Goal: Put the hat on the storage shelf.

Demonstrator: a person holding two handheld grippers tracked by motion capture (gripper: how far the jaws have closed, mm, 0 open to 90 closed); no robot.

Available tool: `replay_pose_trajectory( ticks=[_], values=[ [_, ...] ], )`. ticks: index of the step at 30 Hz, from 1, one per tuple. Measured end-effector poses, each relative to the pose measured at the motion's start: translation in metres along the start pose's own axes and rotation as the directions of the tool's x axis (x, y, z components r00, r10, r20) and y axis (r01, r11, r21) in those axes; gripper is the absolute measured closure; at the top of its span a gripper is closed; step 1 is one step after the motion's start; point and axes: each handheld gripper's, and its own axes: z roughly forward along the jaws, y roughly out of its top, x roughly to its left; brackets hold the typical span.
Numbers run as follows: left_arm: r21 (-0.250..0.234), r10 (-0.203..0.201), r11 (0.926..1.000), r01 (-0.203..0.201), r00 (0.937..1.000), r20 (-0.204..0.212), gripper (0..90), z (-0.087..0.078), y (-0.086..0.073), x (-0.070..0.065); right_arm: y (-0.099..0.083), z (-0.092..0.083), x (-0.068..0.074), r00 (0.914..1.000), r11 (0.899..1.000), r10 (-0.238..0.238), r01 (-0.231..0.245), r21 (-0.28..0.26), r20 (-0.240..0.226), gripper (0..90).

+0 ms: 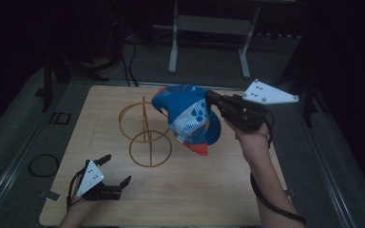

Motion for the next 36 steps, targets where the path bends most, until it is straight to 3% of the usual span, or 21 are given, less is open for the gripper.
replay_pose_trajectory(
  ticks=[6,13,23,30,36],
  values=[
    [0.005,-0.01,0.9999,0.01,0.9998,-0.017,2.9,-0.002,-0.015,0.003,0.011,0.025,0.001,0.9994,1.0,0.016,-0.016,0.004,-0.031,90.0],
    [-0.014,-0.037,0.9992,0.036,0.9986,-0.039,2.9,-0.006,-0.019,0.007,0.021,0.069,0.01,0.9983,0.999,0.023,-0.021,0.034,-0.054,90.0],
    [-0.034,-0.055,0.998,0.054,0.9973,-0.047,4.2,-0.01,-0.021,0.01,0.013,0.135,0.041,0.9883,0.992,0.029,-0.01,0.125,-0.15,90.0],
    [-0.023,-0.058,0.9981,0.057,0.9979,-0.03,4.2,-0.01,-0.023,0.011,0.002,0.159,0.056,0.9781,0.983,0.033,0.006,0.186,-0.206,90.0],
    [-0.032,-0.087,0.9957,0.087,0.9959,-0.024,4.2,-0.012,-0.024,0.013,-0.01,0.171,0.059,0.9737,0.973,0.034,0.019,0.23,-0.225,90.0]
  ],
)
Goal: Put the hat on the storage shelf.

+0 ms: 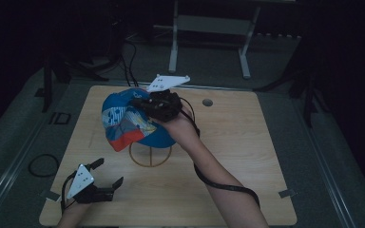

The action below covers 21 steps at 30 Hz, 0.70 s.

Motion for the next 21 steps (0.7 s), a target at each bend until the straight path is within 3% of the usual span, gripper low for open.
replay_pose_trajectory(
  ticks=[10,21],
  values=[
    [0.002,-0.007,1.0,0.007,0.9999,0.014,4.2,0.0,-0.001,-0.001,-0.018,0.006,-0.008,0.9996,0.999,0.025,-0.025,0.036,0.009,90.0],
    [0.005,-0.027,0.9996,0.027,0.9991,0.033,4.2,0.002,-0.001,-0.001,-0.041,-0.011,-0.009,0.9985,0.998,0.055,-0.056,0.018,0.001,90.0]
  ],
)
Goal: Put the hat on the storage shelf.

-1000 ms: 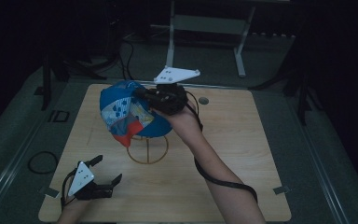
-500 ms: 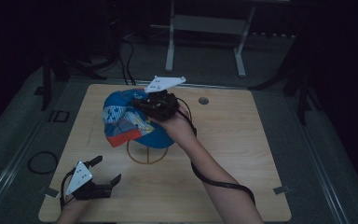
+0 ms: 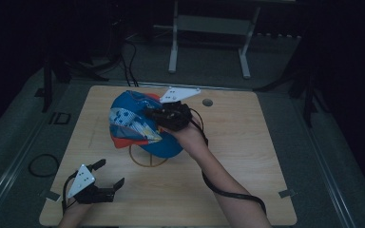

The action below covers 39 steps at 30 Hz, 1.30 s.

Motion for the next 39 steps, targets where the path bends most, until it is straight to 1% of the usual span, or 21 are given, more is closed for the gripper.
replay_pose_trajectory(
  ticks=[2,5,8,10,13,16,17,23,26,27,29,31,33,34,37,39],
  values=[
    [0.005,0.001,1.0,-0.001,1.0,0.0,4.2,0.0,0.0,0.0,-0.005,-0.003,0.001,1.0,1.0,-0.002,0.002,0.0,0.006,90.0],
    [0.001,-0.01,0.9999,0.01,0.9999,0.007,4.2,0.001,-0.001,0.001,-0.011,-0.006,0.001,1.0,1.0,0.004,-0.004,0.0,-0.001,90.0],
    [0.004,-0.01,0.9999,0.01,0.9999,0.008,4.2,0.002,-0.001,0.0,-0.015,-0.007,-0.001,0.9999,1.0,0.016,-0.016,-0.001,0.002,90.0],
    [0.002,-0.014,0.9999,0.014,0.9999,0.01,4.2,0.002,-0.001,0.0,-0.018,-0.008,-0.003,0.9997,1.0,0.026,-0.026,-0.012,0.004,89.4],
    [0.005,-0.015,0.9999,0.015,0.9998,0.01,4.2,0.002,-0.001,0.0,-0.019,-0.009,-0.005,0.9992,0.999,0.039,-0.039,-0.03,0.005,86.1],
    [0.0,-0.024,0.9997,0.024,0.9996,0.011,4.2,0.002,-0.002,0.001,-0.019,-0.01,-0.007,0.9984,0.998,0.051,-0.05,-0.048,0.024,82.9],
    [0.0,-0.025,0.9997,0.025,0.9996,0.011,4.2,0.001,-0.002,0.001,-0.019,-0.011,-0.009,0.998,0.997,0.059,-0.057,-0.051,0.022,82.8],
    [0.003,-0.022,0.9998,0.022,0.9996,0.017,4.4,0.002,-0.002,0.001,-0.021,-0.009,-0.01,0.9981,0.998,0.058,-0.057,-0.031,0.022,81.2],
    [0.004,-0.02,0.9998,0.02,0.9996,0.017,4.4,0.002,-0.002,0.001,-0.021,-0.008,-0.01,0.9984,0.998,0.053,-0.052,-0.032,0.019,78.4],
    [0.004,-0.022,0.9998,0.022,0.9996,0.018,4.3,0.002,-0.002,0.001,-0.021,-0.009,-0.009,0.9985,0.998,0.053,-0.053,-0.036,0.015,76.9],
    [0.007,-0.022,0.9997,0.022,0.9996,0.018,4.4,0.003,-0.002,0.0,-0.021,-0.011,-0.008,0.9987,0.998,0.048,-0.047,-0.047,0.019,70.0],
    [0.006,-0.025,0.9997,0.024,0.9995,0.019,4.4,0.003,-0.003,0.0,-0.02,-0.013,-0.008,0.9989,0.997,0.045,-0.045,-0.056,0.011,66.1],
    [0.007,-0.022,0.9997,0.022,0.9995,0.02,4.4,0.003,-0.003,0.0,-0.02,-0.016,-0.008,0.9992,0.997,0.036,-0.034,-0.063,0.018,56.4],
    [0.008,-0.023,0.9997,0.023,0.9995,0.02,4.4,0.003,-0.003,0.0,-0.02,-0.017,-0.007,0.9993,0.997,0.032,-0.031,-0.07,0.019,52.9],
    [0.005,-0.024,0.9997,0.024,0.9995,0.023,4.4,0.003,-0.003,0.0,-0.021,-0.023,-0.007,0.9993,0.997,0.025,-0.023,-0.076,0.029,44.4],
    [0.006,-0.022,0.9997,0.022,0.9995,0.024,4.4,0.003,-0.003,0.0,-0.023,-0.026,-0.007,0.9994,0.997,0.024,-0.023,-0.072,0.024,39.9]
  ],
)
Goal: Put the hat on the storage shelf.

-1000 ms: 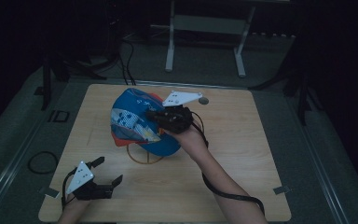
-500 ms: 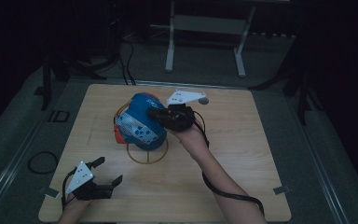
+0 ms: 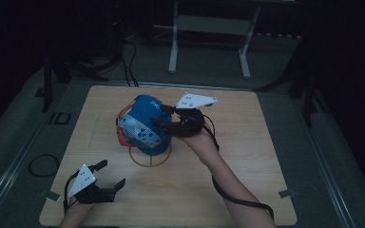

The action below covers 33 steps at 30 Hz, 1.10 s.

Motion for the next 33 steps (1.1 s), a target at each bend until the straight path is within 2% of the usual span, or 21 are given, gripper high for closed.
replay_pose_trajectory(
  ticks=[4,6,9,13,17,22,33],
  values=[
    [0.001,0.002,1.0,-0.002,1.0,0.002,4.4,0.001,0.0,-0.001,-0.004,-0.005,-0.001,0.9999,1.0,-0.002,0.002,0.002,-0.016,29.6],
    [0.002,0.002,1.0,-0.002,1.0,0.002,4.3,0.001,0.0,-0.001,-0.007,-0.008,-0.001,0.9996,1.0,0.005,-0.005,-0.006,-0.026,27.5],
    [0.002,0.001,1.0,-0.001,1.0,0.002,4.3,0.001,0.0,0.0,-0.011,-0.011,-0.002,0.9981,1.0,0.007,-0.007,-0.003,-0.061,18.6],
    [0.003,0.0,1.0,0.0,1.0,0.003,4.3,0.001,0.0,0.0,-0.02,-0.017,0.0,0.9968,1.0,-0.014,0.015,0.01,-0.079,14.9],
    [0.003,0.002,1.0,-0.002,1.0,0.001,4.3,0.002,-0.001,-0.001,-0.033,-0.022,0.001,0.9949,0.999,-0.042,0.043,0.015,-0.092,14.3],
    [-0.002,-0.002,1.0,0.002,1.0,0.001,4.4,0.002,0.0,-0.001,-0.048,-0.03,-0.002,0.9959,0.999,-0.032,0.033,0.014,-0.085,14.3],
    [-0.001,-0.005,1.0,0.005,1.0,-0.002,4.3,0.003,-0.001,-0.001,-0.082,-0.041,-0.008,0.997,0.998,-0.027,0.031,0.054,-0.072,14.3]
  ],
)
